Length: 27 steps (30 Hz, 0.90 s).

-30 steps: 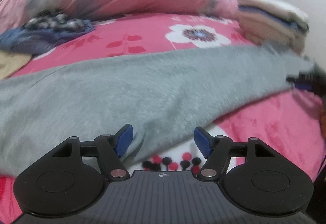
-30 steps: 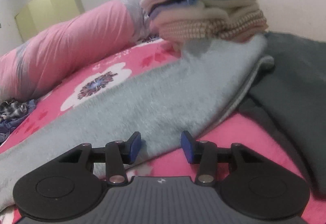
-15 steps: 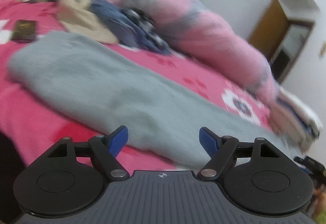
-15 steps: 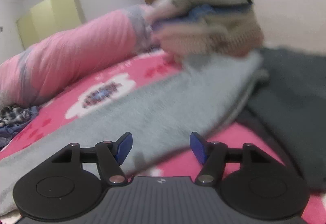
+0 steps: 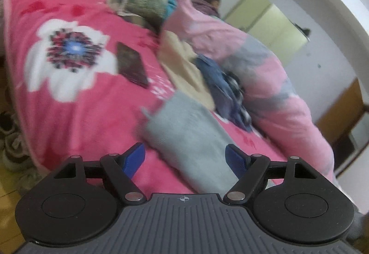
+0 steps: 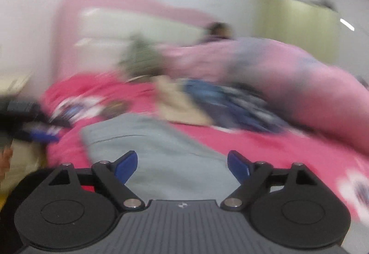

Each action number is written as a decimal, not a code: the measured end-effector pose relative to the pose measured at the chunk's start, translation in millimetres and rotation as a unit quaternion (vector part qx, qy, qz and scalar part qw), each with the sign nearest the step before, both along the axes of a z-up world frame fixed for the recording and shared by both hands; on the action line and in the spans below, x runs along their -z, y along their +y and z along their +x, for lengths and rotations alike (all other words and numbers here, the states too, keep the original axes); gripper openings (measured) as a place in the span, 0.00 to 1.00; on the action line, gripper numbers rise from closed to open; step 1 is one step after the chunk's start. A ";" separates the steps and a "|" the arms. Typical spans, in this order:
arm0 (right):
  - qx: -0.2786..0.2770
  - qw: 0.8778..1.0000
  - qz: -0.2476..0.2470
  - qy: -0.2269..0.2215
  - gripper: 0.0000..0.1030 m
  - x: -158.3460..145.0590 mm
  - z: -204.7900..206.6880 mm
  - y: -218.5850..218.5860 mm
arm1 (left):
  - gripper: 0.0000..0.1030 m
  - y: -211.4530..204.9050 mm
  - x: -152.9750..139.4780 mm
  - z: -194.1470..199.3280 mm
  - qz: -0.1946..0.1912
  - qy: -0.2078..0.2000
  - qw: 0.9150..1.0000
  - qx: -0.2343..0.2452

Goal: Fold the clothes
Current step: 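Grasp the grey fleece end with the right gripper while the left gripper grasps grey fabric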

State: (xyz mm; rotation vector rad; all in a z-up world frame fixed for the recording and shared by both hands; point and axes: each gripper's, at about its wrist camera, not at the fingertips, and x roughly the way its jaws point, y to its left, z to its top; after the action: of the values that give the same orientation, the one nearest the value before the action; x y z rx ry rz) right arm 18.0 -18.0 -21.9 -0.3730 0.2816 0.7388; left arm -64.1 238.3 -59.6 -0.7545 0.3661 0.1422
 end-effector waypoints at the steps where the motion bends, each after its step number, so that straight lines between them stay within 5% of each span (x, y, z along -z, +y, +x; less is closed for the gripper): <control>1: -0.018 1.000 -0.022 -0.014 0.85 5.2 -1.6 22.0 | 0.75 6.7 0.8 -1.2 -0.006 0.000 1.000 -0.006; 9: -0.122 0.967 -0.185 -0.122 0.83 49.7 -13.2 160.9 | 0.75 47.0 12.6 -3.3 -0.086 -0.007 0.996 -0.032; 12: -0.132 0.950 -0.245 -0.140 0.72 73.3 -10.0 186.9 | 0.75 54.1 15.2 -2.7 -0.093 -0.011 0.995 -0.034; 15: -0.116 0.951 -0.254 -0.129 0.63 84.4 -2.3 194.3 | 0.75 57.2 17.8 0.6 -0.093 -0.012 0.995 -0.030; 20: -0.079 0.979 -0.175 -0.068 0.37 66.2 5.6 178.0 | 0.75 64.5 21.7 10.9 -0.113 -0.016 0.993 -0.013; 23: -0.034 0.997 -0.067 0.012 0.35 39.6 27.2 151.0 | 0.75 70.1 21.3 21.6 -0.128 -0.023 0.991 0.005; 27: 0.003 0.996 0.027 0.086 0.34 25.3 48.2 124.5 | 0.80 76.7 23.0 56.5 -0.183 -0.036 0.981 0.054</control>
State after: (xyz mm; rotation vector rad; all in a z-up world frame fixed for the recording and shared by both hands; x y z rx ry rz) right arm 66.1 106.5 -47.3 -0.2573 0.4245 0.7719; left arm -7.6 314.9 -82.6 -1.0982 0.3675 -0.0573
